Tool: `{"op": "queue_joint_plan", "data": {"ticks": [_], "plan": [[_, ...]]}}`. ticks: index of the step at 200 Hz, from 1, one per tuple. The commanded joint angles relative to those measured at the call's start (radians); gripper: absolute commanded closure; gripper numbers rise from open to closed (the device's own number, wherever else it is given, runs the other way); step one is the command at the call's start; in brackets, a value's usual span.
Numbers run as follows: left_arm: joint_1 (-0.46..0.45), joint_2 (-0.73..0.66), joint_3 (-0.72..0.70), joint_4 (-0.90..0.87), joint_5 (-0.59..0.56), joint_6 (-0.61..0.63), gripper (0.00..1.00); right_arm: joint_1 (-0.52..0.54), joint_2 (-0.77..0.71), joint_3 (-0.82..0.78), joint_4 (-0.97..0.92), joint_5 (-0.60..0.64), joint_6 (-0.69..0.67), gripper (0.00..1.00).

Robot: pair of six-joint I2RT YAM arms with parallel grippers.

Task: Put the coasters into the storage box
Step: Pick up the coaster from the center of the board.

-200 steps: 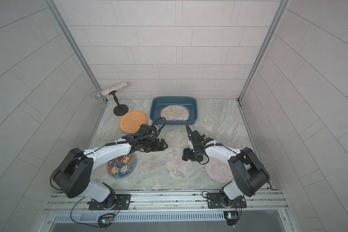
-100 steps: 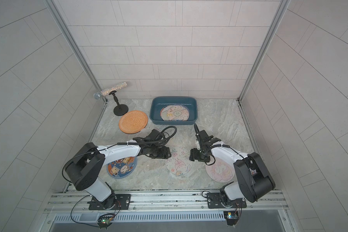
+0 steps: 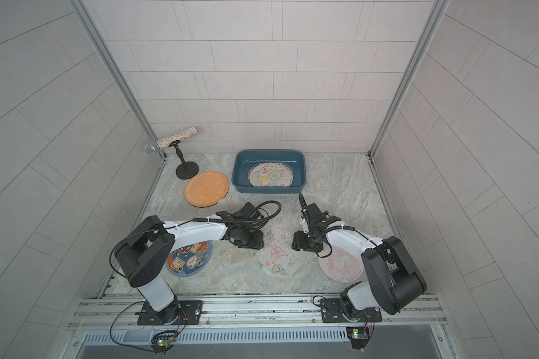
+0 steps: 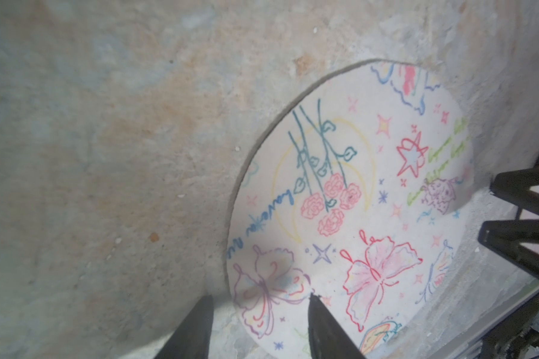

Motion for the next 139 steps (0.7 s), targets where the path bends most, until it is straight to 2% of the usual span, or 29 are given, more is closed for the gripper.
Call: {"op": "queue_joint_plan", "data": {"ticks": [1,139], "plan": [[-0.010,0.019,0.015,-0.026,-0.006,0.007,0.47,0.020,0.019,-0.011,0.023,0.002,0.020,0.41],[-0.013,0.036,0.022,-0.024,0.009,0.009,0.51,0.062,0.089,0.011,0.054,0.012,0.039,0.63]]}}
